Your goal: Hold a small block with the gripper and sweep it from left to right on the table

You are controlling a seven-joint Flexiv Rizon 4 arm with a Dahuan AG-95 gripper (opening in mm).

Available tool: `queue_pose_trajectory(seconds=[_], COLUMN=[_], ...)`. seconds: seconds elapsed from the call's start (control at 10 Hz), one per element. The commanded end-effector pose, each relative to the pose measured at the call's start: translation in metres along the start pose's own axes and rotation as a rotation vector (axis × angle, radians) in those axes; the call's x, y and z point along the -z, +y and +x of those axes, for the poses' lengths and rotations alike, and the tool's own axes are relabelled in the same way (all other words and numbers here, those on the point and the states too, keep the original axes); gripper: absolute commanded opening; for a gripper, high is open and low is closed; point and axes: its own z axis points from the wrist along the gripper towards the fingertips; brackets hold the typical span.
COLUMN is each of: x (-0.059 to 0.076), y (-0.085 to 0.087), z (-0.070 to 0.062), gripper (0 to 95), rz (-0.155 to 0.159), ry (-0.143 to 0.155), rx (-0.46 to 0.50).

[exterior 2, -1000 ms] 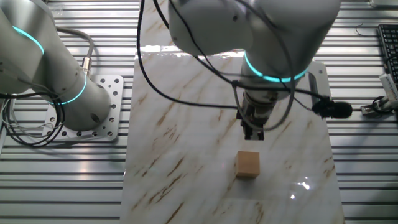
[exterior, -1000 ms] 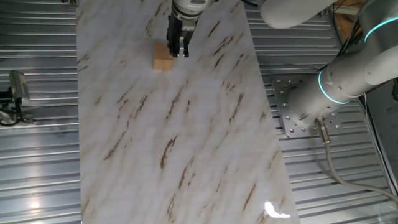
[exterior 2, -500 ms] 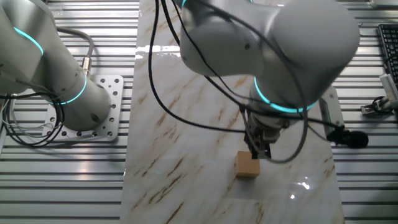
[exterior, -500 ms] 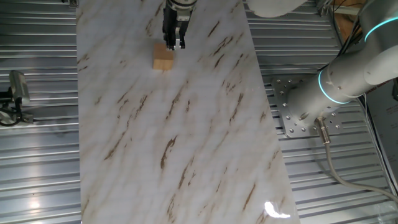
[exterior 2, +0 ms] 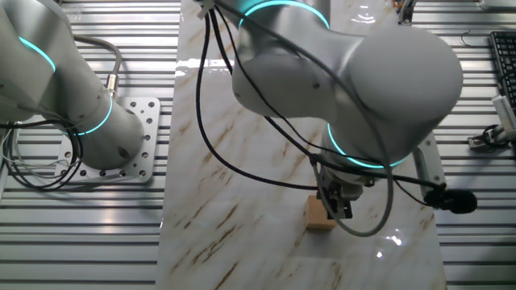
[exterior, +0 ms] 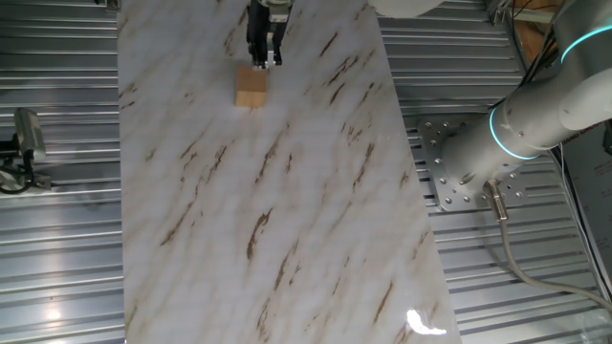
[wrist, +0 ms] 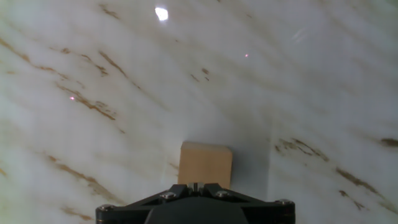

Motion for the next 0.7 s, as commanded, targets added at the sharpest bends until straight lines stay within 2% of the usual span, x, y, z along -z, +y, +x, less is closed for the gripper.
queue_pose_trajectory(seconds=[0.1, 0.7], x=[-0.0008, -0.0022], y=[-0.0021, -0.0056], z=[-0.0019, -0.0063], gripper=[0.0, 0.0], rz=[0.002, 0.002], ry=[0.002, -0.003], rx=[0.001, 0.016])
